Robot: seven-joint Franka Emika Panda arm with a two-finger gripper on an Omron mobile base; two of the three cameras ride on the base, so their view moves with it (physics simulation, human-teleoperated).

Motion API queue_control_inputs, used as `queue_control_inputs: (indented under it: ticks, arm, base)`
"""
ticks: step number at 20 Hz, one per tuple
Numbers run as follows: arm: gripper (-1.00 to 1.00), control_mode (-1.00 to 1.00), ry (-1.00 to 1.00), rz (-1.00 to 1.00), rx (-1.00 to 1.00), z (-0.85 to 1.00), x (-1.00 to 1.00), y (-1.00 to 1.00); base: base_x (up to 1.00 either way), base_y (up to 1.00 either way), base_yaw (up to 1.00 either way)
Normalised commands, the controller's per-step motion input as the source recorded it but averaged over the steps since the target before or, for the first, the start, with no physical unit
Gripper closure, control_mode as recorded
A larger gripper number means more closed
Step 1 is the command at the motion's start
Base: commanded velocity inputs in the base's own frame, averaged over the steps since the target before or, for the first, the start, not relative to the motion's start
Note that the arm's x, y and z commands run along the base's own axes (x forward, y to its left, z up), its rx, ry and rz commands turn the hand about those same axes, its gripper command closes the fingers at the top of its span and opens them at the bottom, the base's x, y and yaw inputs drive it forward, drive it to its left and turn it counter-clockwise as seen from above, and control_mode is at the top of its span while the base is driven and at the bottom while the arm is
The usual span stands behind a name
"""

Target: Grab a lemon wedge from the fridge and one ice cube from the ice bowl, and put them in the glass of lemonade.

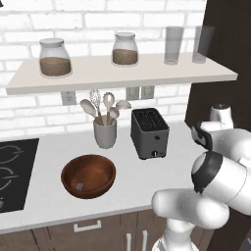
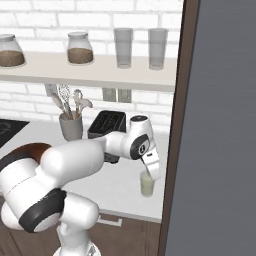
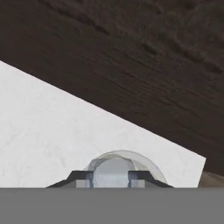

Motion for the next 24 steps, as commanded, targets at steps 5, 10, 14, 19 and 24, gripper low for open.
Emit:
queue_control_inputs:
  ticks: [5, 10, 14, 19, 24]
  arm:
    - [-1.0, -1.0, 0.06, 0.0, 0.0, 0.0, 0.0, 0.0]
    - [-1.0, -1.0, 0.03, 0.0, 0.0, 0.07, 0.0, 0.0]
    - [-1.0, -1.0, 0.0, 0.0, 0.0, 0.4, -0.09, 0.06]
    - [-1.0, -1.0, -0.02, 0.0, 0.0, 0.56, -0.26, 0.22]
    - [-1.0, -1.0, -0.05, 0.03, 0.0, 0.47, -0.73, 0.56]
  base:
    - [0.0, 0.0, 0.0]
    - [0.0, 0.0, 0.0]
    - [0.0, 0.0, 0.0]
    - [0.0, 0.0, 0.0]
    - [0.0, 0.0, 0.0]
